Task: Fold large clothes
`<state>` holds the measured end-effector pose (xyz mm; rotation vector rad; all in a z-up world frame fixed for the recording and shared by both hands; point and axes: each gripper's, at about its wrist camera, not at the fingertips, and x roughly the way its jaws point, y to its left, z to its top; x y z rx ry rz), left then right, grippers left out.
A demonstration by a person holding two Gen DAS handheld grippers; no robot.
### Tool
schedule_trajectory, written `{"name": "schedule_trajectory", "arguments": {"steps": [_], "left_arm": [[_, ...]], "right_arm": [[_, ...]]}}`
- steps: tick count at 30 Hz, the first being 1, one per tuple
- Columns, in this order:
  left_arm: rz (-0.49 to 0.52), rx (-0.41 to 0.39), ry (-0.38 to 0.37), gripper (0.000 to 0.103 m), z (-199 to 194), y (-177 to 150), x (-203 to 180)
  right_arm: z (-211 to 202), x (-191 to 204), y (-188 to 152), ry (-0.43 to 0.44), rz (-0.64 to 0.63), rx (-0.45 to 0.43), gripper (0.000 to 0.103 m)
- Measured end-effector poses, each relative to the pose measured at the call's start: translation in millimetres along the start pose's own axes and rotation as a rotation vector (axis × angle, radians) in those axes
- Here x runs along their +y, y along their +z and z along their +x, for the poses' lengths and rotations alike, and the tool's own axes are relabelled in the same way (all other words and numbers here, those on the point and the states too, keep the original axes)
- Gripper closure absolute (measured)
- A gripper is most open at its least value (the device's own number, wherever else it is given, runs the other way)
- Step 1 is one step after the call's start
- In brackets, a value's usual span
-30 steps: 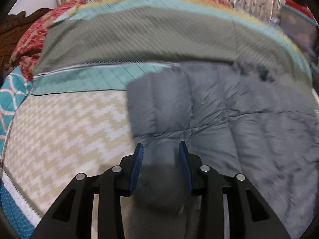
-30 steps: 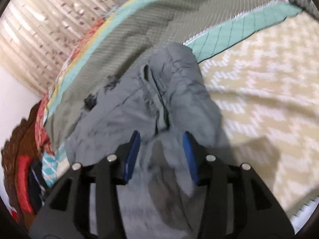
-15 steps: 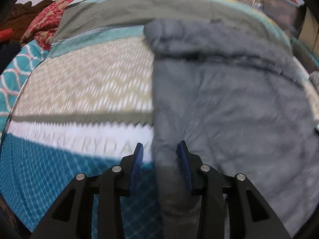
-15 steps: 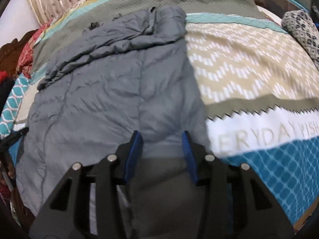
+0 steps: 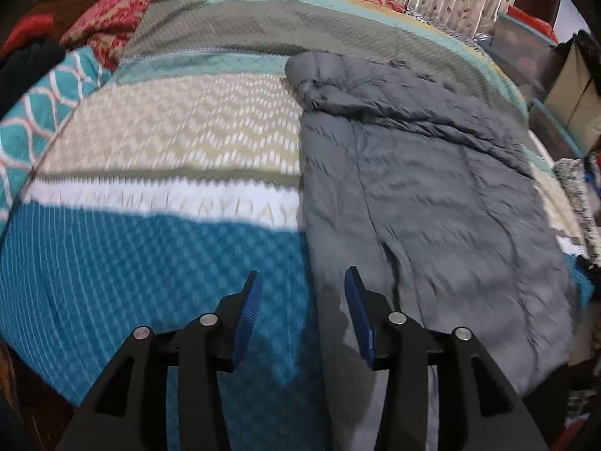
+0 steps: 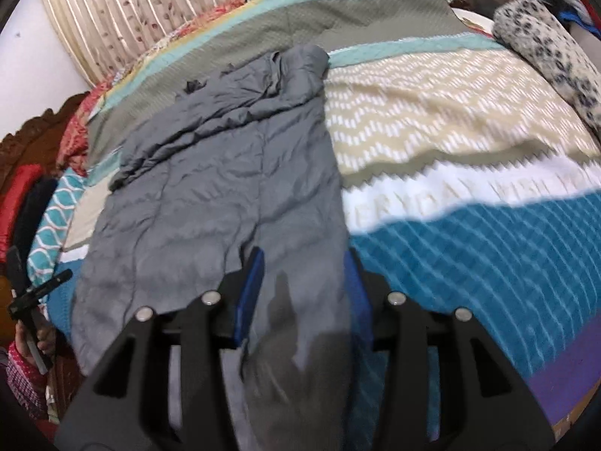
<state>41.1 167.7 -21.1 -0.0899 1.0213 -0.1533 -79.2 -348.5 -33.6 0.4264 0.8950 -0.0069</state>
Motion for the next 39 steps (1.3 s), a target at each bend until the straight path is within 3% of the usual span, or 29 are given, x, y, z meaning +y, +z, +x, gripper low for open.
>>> {"name": "schedule_trajectory", "arguments": {"steps": [5,10,13,15,23,39], "left_arm": [[-0.060,0.040,-0.094,0.054,-13.4,-34.5,3.5],[-0.092,0.067,-0.145,0.057,-13.8,-60.3,1.6],[-0.123,0.092,-0.185,0.058,-9.8,-72.7,3.0],[-0.139,0.103,-0.210,0.058,-8.0,-79.8,2.3],[-0.110,0.119,-0.238,0.061,-8.0,-94.9,-13.4],[0.018,0.125,-0.047,0.062,4.3,-96.6,-48.5]], "right_arm": [[-14.5,-19.8,-30.9,0.047,0.059,0.041,0.060],[-12.7,-31.6,-55.8,0.108,0.106,0.095,0.059],[-9.9,-34.7,-69.0,0.159,0.134,0.122,0.050],[-8.9,-34.5,-75.3,0.178,0.143,0.132,0.050],[-9.4,-23.3,-89.8,0.235,0.109,0.164,0.050],[-15.0,-15.9,-98.7,0.312,0.070,0.176,0.051]]}}
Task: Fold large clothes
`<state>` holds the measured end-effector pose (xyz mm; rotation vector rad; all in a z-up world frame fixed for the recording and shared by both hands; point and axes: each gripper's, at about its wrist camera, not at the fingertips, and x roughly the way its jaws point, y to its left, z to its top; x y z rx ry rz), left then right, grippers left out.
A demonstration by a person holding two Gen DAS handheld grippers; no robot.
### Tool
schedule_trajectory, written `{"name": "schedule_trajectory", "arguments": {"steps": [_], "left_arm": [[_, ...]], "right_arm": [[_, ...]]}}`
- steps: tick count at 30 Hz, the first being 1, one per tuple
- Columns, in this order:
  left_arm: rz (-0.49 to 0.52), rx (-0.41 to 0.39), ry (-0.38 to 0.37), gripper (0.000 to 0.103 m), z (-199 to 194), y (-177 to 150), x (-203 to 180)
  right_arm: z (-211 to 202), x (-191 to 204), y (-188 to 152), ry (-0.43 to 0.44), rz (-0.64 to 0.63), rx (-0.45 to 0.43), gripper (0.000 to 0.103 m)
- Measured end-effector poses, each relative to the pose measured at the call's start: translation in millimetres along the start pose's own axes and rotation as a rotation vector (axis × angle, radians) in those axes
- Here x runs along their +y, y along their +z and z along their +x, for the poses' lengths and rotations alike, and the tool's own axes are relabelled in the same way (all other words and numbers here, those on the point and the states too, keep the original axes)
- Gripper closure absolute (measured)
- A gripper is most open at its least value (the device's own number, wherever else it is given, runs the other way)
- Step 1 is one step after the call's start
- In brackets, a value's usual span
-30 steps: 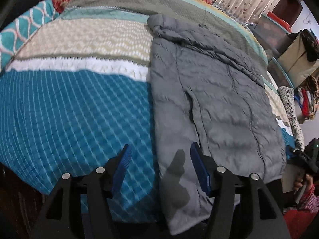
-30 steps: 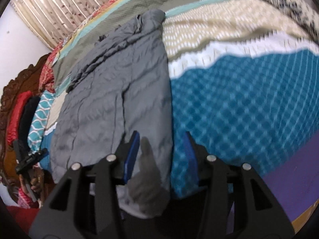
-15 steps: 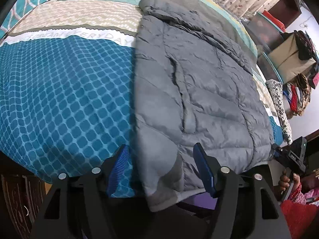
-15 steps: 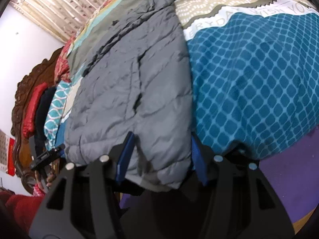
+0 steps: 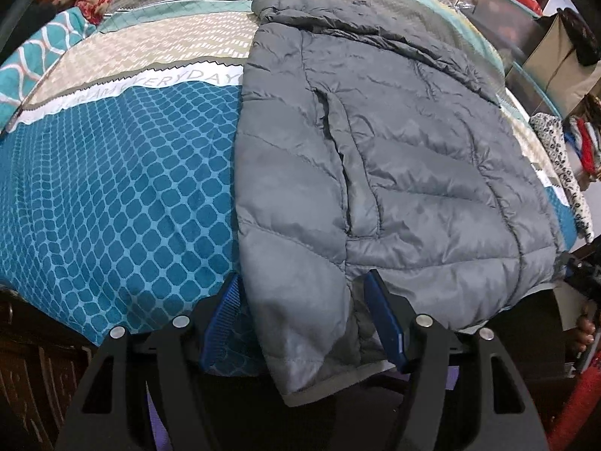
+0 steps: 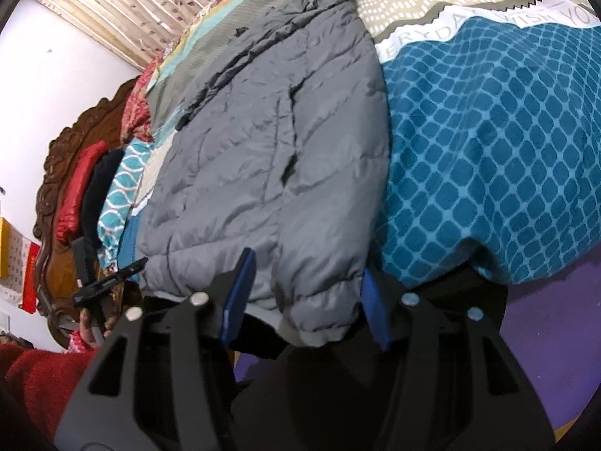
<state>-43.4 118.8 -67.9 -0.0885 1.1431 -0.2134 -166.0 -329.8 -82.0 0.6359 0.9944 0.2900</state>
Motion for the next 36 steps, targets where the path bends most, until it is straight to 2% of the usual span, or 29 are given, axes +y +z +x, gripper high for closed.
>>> {"name": "schedule_trajectory", "arguments": {"steps": [4,9,14,19,25,28,34,36], "left_arm": [[-0.019,0.000,0.009,0.062,2.7,2.1,1.3],[-0.016,-0.005,0.034,0.065,6.9,0.8,-2.8],[0.030,-0.008,0.073,0.074,14.0,-1.0,-15.3],[0.045,-0.015,0.089,0.081,18.4,-2.5,-21.2],[0.049,-0.014,0.090,0.082,18.5,-2.6,-21.4],[0.055,-0.010,0.086,0.082,18.5,-2.3,-21.0],[0.065,-0.004,0.083,0.082,18.7,-2.6,-20.9],[0.069,-0.001,0.082,0.082,18.7,-2.4,-21.1]], "right_arm": [[1.5,-4.4,2.7,-0.047,0.015,-0.026,0.051],[13.0,-17.0,3.4,-0.029,0.067,-0.020,0.051],[14.9,-28.6,1.6,0.023,0.130,-0.035,0.049],[16.6,-25.6,0.8,0.011,0.118,-0.036,0.048],[17.7,-23.1,0.0,0.013,0.128,-0.029,0.048],[18.0,-18.2,3.2,0.004,0.106,0.004,0.048],[22.1,6.3,0.6,-0.012,-0.016,0.061,0.051],[24.8,5.9,2.5,-0.013,-0.011,0.061,0.056]]}}
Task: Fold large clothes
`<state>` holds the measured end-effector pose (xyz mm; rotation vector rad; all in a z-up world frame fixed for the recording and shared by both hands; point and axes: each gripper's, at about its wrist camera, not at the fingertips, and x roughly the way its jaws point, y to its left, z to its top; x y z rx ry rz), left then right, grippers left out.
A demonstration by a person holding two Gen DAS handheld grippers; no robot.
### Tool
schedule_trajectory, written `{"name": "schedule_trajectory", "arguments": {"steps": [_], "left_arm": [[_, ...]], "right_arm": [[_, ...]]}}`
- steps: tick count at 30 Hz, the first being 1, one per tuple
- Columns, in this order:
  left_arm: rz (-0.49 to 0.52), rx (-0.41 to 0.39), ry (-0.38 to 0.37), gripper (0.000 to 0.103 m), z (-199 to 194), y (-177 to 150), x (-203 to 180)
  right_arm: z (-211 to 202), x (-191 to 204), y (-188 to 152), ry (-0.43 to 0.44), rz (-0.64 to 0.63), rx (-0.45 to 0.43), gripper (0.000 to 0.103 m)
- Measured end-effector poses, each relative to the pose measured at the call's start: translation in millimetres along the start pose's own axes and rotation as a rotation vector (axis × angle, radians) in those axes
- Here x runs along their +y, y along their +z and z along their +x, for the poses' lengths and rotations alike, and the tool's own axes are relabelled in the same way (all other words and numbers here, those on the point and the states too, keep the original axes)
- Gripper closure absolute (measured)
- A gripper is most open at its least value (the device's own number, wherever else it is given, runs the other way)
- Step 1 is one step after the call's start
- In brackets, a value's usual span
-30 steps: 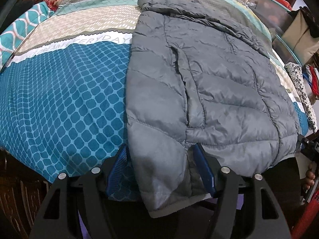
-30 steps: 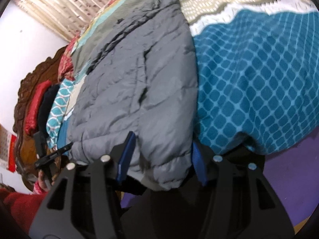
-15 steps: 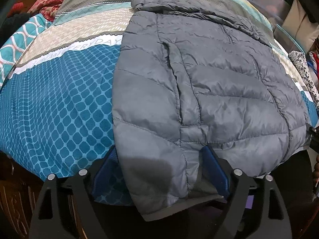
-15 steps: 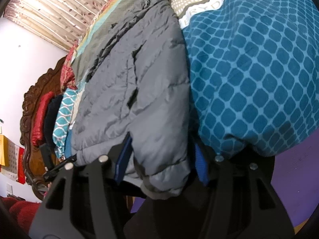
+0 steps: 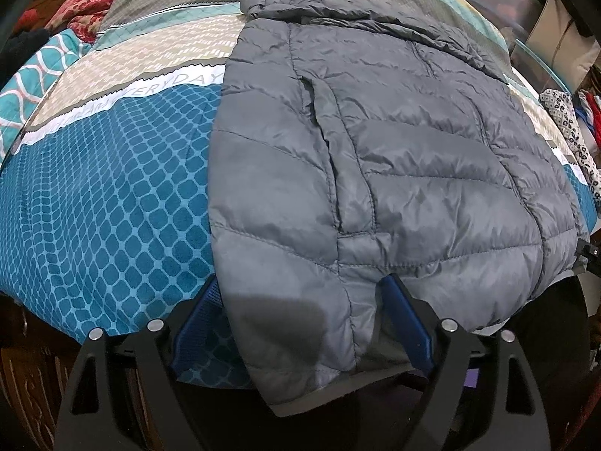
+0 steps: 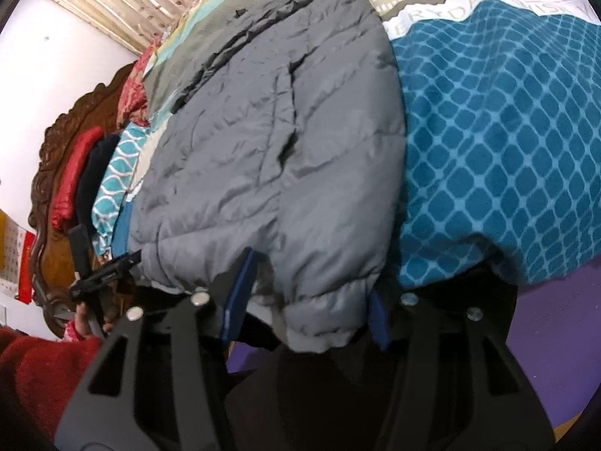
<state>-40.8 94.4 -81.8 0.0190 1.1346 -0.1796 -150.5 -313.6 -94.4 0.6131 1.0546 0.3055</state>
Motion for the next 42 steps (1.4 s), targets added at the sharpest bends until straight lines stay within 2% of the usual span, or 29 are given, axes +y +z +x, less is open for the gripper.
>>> {"name": "schedule_trajectory", "arguments": {"steps": [2,4,5,6,10,13,16,21,22,24,25,26,27,29,37,42], "left_arm": [[0.003,0.004,-0.004,0.082,-0.7,0.2,0.5],[0.004,0.011,-0.009,0.082,-2.1,-0.1,1.4],[0.001,0.016,-0.013,0.082,-3.7,-0.2,2.2],[-0.012,0.021,-0.025,0.082,-7.1,-0.4,3.8],[-0.091,-0.003,-0.111,0.082,-25.1,-3.7,16.4],[-0.110,0.005,-0.151,0.082,-27.7,-6.7,20.8],[-0.109,0.030,-0.152,0.082,-22.0,-12.5,22.6],[-0.152,0.051,-0.208,0.082,-15.0,-16.9,31.0],[-0.157,0.049,-0.223,0.080,-15.1,-16.5,31.2],[-0.164,0.064,-0.271,0.056,-14.1,-13.6,29.9],[-0.166,0.077,-0.287,0.039,-13.4,-12.0,28.4],[-0.168,0.083,-0.292,0.024,-14.1,-10.3,26.2],[-0.168,0.085,-0.305,0.019,-17.1,-8.9,25.3],[-0.183,0.074,-0.346,0.014,-24.9,-4.9,26.4],[-0.328,-0.062,-0.521,0.014,-63.5,28.2,55.3],[-0.429,-0.147,-0.584,0.014,-72.8,54.0,72.0]], "right_arm": [[2.2,-1.3,2.5,0.005,0.013,0.001,0.064],[2.4,-0.8,3.2,0.014,0.011,0.007,0.078],[1.6,0.6,3.7,0.029,0.004,0.011,0.089],[-0.7,1.2,4.6,0.035,-0.005,0.007,0.092],[-13.3,10.6,9.4,0.059,-0.082,-0.015,0.093],[-10.2,4.6,13.0,0.043,-0.067,0.000,0.093],[-5.1,-5.1,11.5,0.036,-0.041,0.014,0.088],[-2.1,-10.6,5.8,0.037,-0.019,0.018,0.084],[-1.7,-10.4,4.5,0.039,-0.018,0.020,0.083],[-2.1,-8.8,3.1,0.060,-0.025,0.026,0.084],[-4.0,-5.6,2.9,0.072,-0.044,0.028,0.084],[-7.1,-1.0,3.4,0.081,-0.065,0.021,0.089],[-11.2,2.7,4.6,0.100,-0.080,0.013,0.092],[-24.0,8.2,9.3,0.143,-0.091,-0.021,0.093],[-53.3,27.9,36.3,0.212,-0.119,-0.149,0.095],[-54.2,26.5,54.8,0.237,-0.065,-0.218,0.095]]}}
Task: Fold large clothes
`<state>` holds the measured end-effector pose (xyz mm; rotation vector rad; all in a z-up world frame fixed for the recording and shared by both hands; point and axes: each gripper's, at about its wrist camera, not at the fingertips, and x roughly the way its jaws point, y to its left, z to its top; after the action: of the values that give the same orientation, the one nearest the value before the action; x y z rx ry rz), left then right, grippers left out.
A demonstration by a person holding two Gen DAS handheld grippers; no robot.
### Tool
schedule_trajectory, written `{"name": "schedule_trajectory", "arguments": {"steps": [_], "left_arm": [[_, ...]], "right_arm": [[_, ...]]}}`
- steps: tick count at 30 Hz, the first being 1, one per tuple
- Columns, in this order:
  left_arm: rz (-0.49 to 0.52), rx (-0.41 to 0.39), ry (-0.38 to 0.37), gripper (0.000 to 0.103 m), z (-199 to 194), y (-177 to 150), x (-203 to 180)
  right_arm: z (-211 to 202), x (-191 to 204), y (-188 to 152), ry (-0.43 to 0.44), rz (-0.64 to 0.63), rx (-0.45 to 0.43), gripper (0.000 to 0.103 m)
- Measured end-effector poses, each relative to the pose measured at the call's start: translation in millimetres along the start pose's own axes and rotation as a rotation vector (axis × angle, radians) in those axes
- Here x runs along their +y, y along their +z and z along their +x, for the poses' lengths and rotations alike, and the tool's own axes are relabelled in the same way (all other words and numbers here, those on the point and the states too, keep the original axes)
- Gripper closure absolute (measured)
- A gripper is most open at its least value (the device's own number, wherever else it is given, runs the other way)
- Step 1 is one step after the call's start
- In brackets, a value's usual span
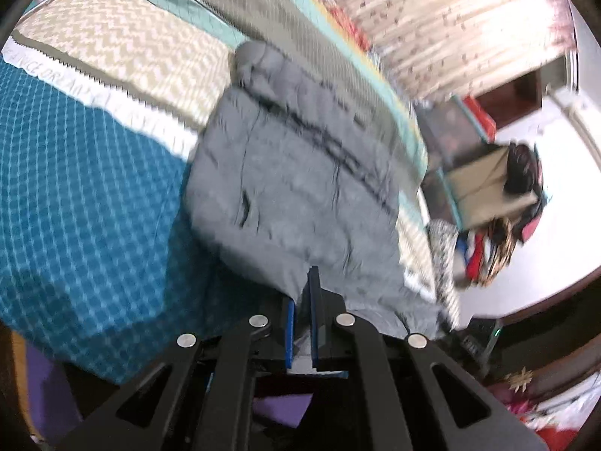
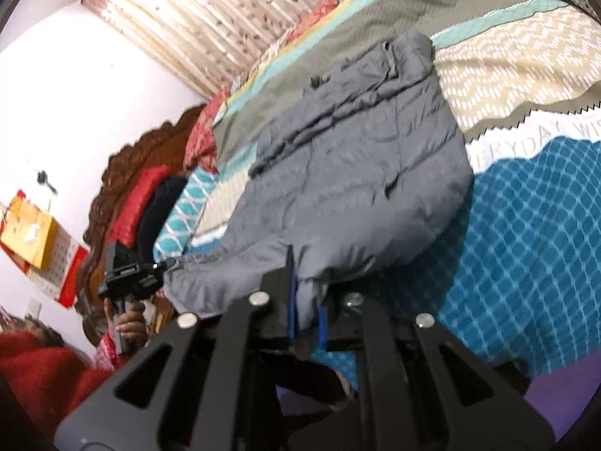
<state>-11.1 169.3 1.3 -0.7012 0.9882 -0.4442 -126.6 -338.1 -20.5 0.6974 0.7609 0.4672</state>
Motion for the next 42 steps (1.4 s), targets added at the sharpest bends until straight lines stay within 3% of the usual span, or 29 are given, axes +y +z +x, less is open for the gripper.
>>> {"name": "schedule_trajectory", "arguments": {"steps": [4,13,17,24,27,32,36,39,42], "left_arm": [[-0.044,-0.013,0.018,0.014,15.2,24.1,0.0],[-0.098,0.049,0.210,0.014,77.1,71.2,22.2],[-0.138,0.065,0.195,0.014,83.5,74.0,33.0],[-0.104,0.057,0.146,0.014,74.8,82.2,23.6],[-0.088,0.062,0.168,0.014,82.5,90.4,21.7],[-0.133,0.111,0.205,0.014,100.8,99.4,34.0],[-0.085,0.118,0.190,0.014,91.0,105.4,21.2],[-0.004,0.110,0.155,0.014,72.0,106.6,5.4],[0.052,0.104,0.107,0.016,51.6,106.8,-5.2]], "right_arm": [[13.8,-11.4,10.7,-0.011,0.082,-0.048,0.095],[78.5,-47.9,36.6,-0.152,0.255,-0.004,0.095],[85.0,-55.2,39.3,-0.157,0.267,0.004,0.095],[81.7,-51.0,53.5,-0.142,0.239,0.013,0.095],[87.2,-52.8,60.0,-0.151,0.232,0.020,0.094],[65.3,-60.9,71.7,-0.052,0.312,-0.101,0.076],[51.4,-46.8,78.2,-0.146,0.197,-0.090,0.068],[42.8,-40.4,80.3,-0.169,0.149,-0.112,0.048],[46.3,-45.4,81.9,-0.213,0.149,-0.109,0.047]]}}
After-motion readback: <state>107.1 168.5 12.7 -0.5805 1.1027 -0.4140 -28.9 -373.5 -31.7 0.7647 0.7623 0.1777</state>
